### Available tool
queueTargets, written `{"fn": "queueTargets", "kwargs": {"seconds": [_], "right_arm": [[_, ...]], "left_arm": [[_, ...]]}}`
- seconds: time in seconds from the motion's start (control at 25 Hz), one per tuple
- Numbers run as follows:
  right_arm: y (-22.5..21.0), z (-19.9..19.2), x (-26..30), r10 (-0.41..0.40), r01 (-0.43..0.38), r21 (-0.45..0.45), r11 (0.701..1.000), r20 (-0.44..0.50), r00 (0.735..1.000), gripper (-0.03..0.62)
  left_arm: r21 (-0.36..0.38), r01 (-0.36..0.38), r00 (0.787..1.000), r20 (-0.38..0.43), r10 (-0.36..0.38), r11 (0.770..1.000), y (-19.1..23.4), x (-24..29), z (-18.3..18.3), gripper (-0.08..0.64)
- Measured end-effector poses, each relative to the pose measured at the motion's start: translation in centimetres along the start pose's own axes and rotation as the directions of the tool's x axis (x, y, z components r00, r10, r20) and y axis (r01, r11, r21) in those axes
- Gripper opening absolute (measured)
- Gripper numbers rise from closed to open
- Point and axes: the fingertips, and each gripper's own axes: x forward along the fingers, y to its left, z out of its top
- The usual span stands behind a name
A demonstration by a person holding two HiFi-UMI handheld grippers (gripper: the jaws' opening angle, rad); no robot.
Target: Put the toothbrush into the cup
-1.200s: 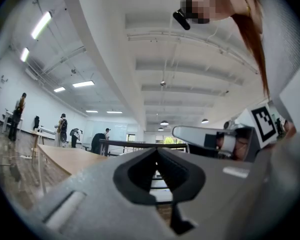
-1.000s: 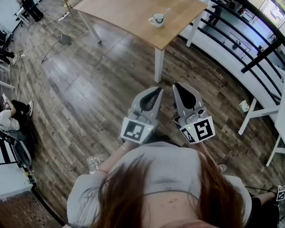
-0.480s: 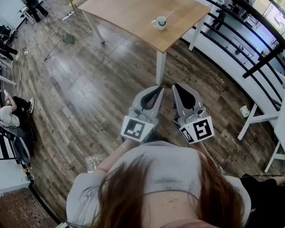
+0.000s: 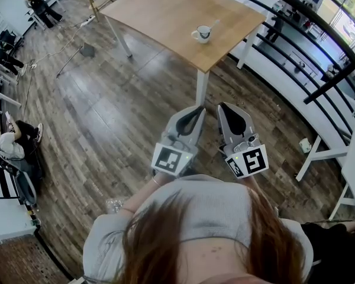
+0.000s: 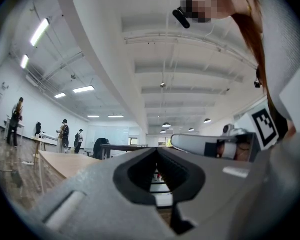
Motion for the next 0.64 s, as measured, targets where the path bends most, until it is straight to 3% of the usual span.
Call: {"fn": "queueTargets", "kwargs": {"seconds": [0.64], "right_arm": [[-0.28,-0.15,1.15,0.001,-0.002,-0.013,1.0,-0.012,1.0,0.005]], "left_arm": [[0.002,0.009,1.0,0.006,-0.009,1.0,0.96,0.99,0.01,0.003]]}}
